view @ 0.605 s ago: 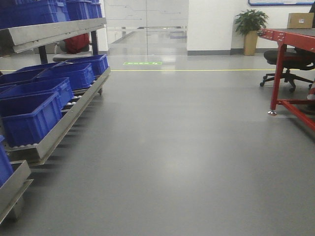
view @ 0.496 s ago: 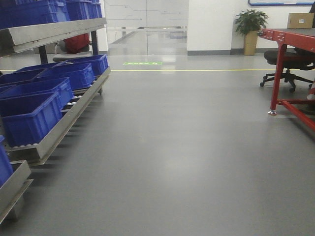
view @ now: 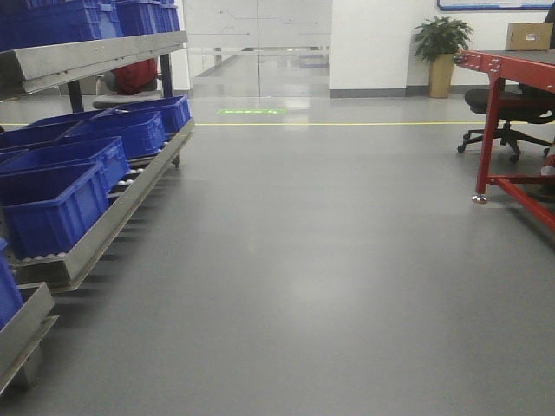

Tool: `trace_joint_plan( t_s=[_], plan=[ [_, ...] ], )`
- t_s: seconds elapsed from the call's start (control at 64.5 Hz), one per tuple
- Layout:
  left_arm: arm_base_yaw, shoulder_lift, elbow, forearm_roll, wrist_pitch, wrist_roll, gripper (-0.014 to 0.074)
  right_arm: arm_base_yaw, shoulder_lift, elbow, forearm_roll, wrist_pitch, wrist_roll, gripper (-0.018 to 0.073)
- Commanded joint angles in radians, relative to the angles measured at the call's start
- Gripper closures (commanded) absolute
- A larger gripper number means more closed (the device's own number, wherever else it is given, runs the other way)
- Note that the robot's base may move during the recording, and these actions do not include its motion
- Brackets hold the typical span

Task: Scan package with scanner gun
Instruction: 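Drive the base forward along the aisle past the blue bin racks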

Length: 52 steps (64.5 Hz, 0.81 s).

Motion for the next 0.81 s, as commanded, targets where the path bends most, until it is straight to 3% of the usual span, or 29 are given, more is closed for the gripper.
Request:
trace_joint_plan(
  t_s=[0.0,0.791],
  plan=[
    [-0.003,-0.004,-0.001,-0.004,-0.018,0.003,0.0697,0.001,-0.003,0.0,-0.007,-0.016,-0.003,0.0727],
    [-0.003,-0.004,-0.001,-0.004,-0.018,0.003,0.0697,0.001,-0.003,0.0,-0.007,-0.016,-0.003,0.0727]
  ],
)
